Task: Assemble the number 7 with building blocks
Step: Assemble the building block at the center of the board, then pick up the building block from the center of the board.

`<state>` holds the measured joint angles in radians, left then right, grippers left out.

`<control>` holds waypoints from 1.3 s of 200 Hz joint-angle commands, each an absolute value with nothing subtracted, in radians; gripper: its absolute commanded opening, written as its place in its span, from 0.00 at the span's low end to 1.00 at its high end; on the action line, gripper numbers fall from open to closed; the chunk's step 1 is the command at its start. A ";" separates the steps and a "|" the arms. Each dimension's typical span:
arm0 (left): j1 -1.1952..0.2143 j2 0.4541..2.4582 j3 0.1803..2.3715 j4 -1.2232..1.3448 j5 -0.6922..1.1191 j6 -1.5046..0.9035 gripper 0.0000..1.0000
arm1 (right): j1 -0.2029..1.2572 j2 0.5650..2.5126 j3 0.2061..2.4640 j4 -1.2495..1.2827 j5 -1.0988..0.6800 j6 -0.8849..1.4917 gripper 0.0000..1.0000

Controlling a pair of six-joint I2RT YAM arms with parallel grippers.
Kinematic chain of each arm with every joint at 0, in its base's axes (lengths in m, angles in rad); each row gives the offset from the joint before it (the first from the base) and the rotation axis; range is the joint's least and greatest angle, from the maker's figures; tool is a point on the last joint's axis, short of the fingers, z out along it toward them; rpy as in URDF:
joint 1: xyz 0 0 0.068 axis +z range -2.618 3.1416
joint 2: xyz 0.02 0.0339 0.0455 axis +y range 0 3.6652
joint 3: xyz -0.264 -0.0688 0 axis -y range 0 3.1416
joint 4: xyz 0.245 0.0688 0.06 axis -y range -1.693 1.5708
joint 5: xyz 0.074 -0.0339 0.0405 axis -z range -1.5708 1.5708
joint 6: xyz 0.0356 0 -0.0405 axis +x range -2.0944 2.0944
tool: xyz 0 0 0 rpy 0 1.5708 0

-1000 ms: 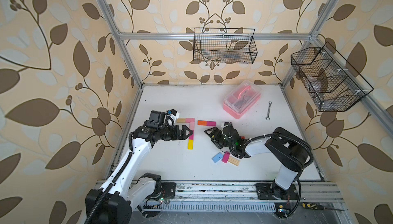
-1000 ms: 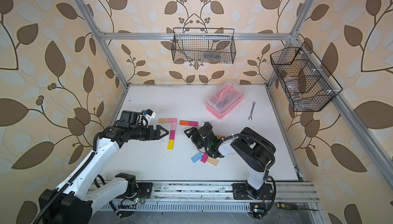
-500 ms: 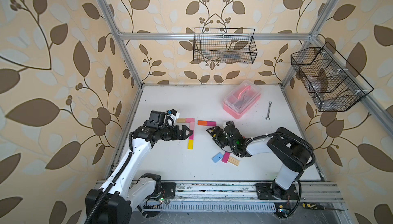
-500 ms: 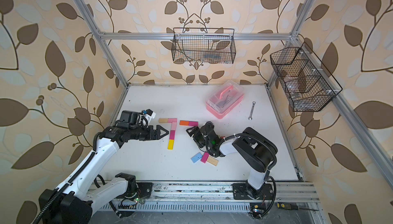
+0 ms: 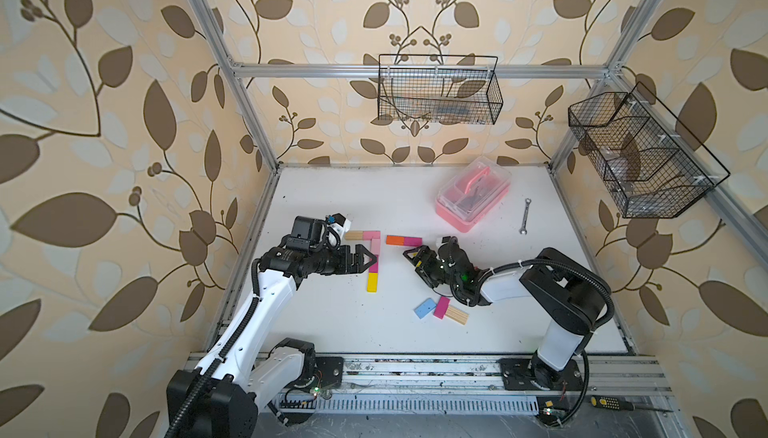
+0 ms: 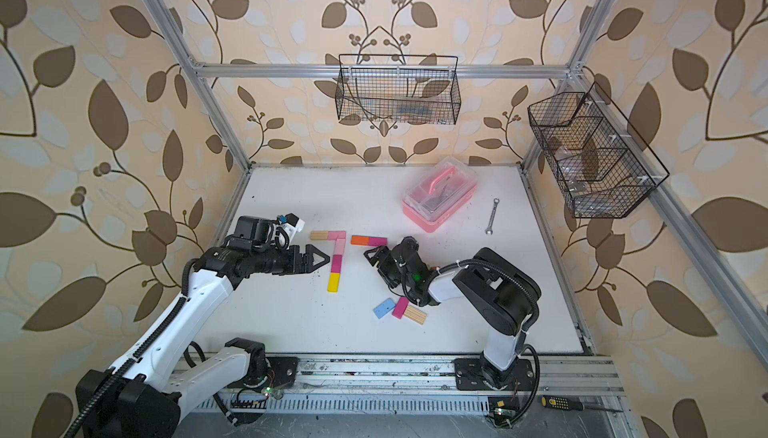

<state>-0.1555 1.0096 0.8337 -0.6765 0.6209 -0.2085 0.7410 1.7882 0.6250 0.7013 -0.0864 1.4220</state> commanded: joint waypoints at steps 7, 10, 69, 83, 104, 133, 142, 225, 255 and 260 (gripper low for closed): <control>-0.149 0.999 0.834 -0.664 0.641 -0.187 0.99 | 0.738 1.845 0.633 0.612 -0.098 1.432 0.86; -0.148 0.999 0.833 -0.665 0.641 -0.187 0.99 | 0.738 1.846 0.635 0.612 -0.098 1.431 0.86; -0.149 1.001 0.833 -0.665 0.642 -0.187 0.99 | 0.742 1.843 0.643 0.600 -0.110 1.425 0.86; -0.149 1.000 0.833 -0.665 0.643 -0.187 0.99 | 0.741 1.833 0.641 0.595 -0.112 1.420 0.86; -0.149 1.000 0.833 -0.665 0.644 -0.187 0.99 | 0.740 1.801 0.647 0.552 -0.113 1.381 0.86; -0.148 1.000 0.833 -0.664 0.644 -0.187 0.99 | 0.733 1.718 0.658 0.463 -0.122 1.280 0.86; -0.148 1.001 0.833 -0.663 0.647 -0.186 0.99 | 0.728 1.678 0.658 0.423 -0.120 1.243 0.86; -0.445 1.056 0.860 -0.717 0.410 -0.166 0.96 | 0.462 1.166 0.611 -0.060 -0.167 0.902 0.86; -0.669 1.143 0.884 -0.713 0.249 -0.243 0.95 | 0.291 1.009 0.615 -0.187 -0.284 0.770 0.86; -0.692 1.152 0.886 -0.706 0.233 -0.255 0.95 | 0.265 0.993 0.617 -0.200 -0.310 0.749 0.86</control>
